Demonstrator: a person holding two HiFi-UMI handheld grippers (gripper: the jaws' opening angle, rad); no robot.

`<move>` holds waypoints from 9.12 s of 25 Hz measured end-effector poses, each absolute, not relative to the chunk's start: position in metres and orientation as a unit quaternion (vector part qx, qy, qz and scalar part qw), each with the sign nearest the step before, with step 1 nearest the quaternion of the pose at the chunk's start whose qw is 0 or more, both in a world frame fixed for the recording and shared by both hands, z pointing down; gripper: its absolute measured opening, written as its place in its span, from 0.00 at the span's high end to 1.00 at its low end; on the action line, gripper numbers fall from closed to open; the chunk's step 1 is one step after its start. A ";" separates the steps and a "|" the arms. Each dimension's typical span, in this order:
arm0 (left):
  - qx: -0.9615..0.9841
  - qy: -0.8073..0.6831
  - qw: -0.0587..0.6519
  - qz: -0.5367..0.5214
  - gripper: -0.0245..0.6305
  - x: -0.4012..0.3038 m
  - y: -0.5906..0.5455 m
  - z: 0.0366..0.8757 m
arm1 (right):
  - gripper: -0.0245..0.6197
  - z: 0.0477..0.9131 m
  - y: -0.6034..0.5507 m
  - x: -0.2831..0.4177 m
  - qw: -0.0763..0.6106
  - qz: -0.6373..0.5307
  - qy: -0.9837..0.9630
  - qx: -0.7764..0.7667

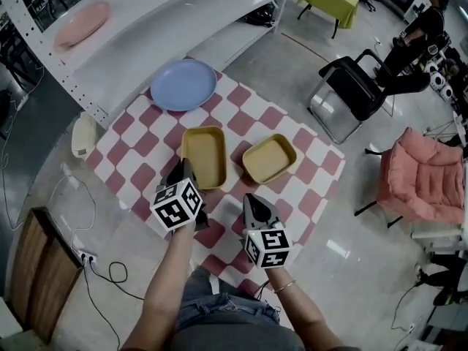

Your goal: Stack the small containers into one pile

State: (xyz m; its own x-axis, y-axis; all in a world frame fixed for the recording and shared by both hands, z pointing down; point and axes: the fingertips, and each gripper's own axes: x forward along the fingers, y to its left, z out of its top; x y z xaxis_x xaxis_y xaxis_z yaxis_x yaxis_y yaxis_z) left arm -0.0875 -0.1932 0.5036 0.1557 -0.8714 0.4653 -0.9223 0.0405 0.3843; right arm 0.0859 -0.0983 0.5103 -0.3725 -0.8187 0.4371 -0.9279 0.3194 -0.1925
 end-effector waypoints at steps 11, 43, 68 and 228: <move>0.689 -0.649 0.314 0.067 0.92 -0.087 -0.198 0.530 | 0.95 0.530 -0.108 0.079 0.141 0.222 -0.804 0.533; 0.691 -0.668 0.263 0.089 0.88 -0.083 -0.206 0.538 | 0.95 0.535 -0.107 0.079 0.149 0.224 -0.802 0.533; 0.715 -0.643 0.240 0.133 0.75 -0.089 -0.152 0.514 | 0.95 0.501 -0.090 0.080 0.109 0.207 -0.808 0.541; 0.947 -0.217 0.151 0.185 0.90 0.056 -0.248 0.479 | 0.95 0.490 -0.091 0.140 0.078 0.224 -0.528 0.816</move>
State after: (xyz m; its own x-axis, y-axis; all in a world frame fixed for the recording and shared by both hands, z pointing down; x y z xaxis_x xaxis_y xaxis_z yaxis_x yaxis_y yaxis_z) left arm 0.0562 -0.2484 0.4793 0.8380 -0.3546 0.4149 -0.4659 -0.8606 0.2056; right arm 0.1403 -0.0910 0.4904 0.3429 -0.8259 0.4475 -0.8959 -0.4308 -0.1085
